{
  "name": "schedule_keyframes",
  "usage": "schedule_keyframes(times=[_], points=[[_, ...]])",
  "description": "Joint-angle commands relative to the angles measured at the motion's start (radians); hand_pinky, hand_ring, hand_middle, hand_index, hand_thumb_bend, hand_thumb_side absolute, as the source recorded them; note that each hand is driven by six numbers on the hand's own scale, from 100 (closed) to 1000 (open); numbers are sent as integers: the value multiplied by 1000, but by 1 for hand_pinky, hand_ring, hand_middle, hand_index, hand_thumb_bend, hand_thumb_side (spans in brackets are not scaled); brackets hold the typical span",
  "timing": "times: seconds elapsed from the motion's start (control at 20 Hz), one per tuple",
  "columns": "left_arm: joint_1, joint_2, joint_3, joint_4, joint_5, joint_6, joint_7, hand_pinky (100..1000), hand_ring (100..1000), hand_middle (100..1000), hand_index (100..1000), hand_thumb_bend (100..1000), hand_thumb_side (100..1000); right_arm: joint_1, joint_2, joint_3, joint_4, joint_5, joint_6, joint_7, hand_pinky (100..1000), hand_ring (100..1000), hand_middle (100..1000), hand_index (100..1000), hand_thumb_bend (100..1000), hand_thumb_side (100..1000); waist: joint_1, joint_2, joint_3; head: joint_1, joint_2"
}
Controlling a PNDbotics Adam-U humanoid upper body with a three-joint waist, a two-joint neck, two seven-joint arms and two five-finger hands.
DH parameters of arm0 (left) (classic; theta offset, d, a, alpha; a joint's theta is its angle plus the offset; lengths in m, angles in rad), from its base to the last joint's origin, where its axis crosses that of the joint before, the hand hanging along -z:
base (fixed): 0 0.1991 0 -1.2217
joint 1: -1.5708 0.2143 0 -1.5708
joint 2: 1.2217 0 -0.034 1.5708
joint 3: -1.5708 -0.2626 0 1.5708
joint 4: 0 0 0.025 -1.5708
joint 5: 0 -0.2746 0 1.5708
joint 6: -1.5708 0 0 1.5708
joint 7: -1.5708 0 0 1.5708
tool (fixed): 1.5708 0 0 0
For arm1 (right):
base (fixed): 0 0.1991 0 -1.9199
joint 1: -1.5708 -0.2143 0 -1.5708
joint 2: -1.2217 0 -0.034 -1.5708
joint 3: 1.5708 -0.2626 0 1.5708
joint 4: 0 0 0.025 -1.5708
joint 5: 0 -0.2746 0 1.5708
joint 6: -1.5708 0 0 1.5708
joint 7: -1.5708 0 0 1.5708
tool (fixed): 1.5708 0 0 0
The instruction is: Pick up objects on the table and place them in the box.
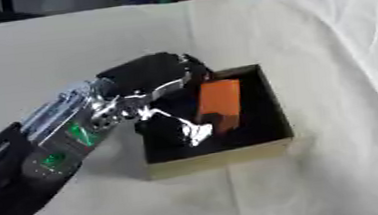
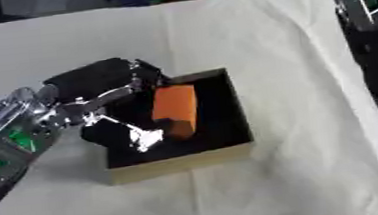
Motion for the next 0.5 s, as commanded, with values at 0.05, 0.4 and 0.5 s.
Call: schedule_keyframes(times=[0.05, 0.4, 0.5], points=[[-9, 8, 2, 8, -28, -26, -4, 520, 671, 683, 769, 100, 617, -15, -28, -1, -27, -3, -2, 6, 871, 744, 562, 747, 126, 836, -3, -17, -1, 3, 2], [-8, 22, 9, -12, -118, -64, -51, 592, 774, 771, 861, 100, 816, -13, -33, -3, -39, -5, 0, 5, 870, 744, 562, 747, 130, 833, -2, -17, 0, 5, 5], [-6, 29, 19, -26, -145, -65, -59, 596, 785, 780, 872, 100, 854, -11, -34, -4, -40, -6, 1, 5, 871, 744, 562, 747, 130, 832, -1, -19, 1, 5, 4]])
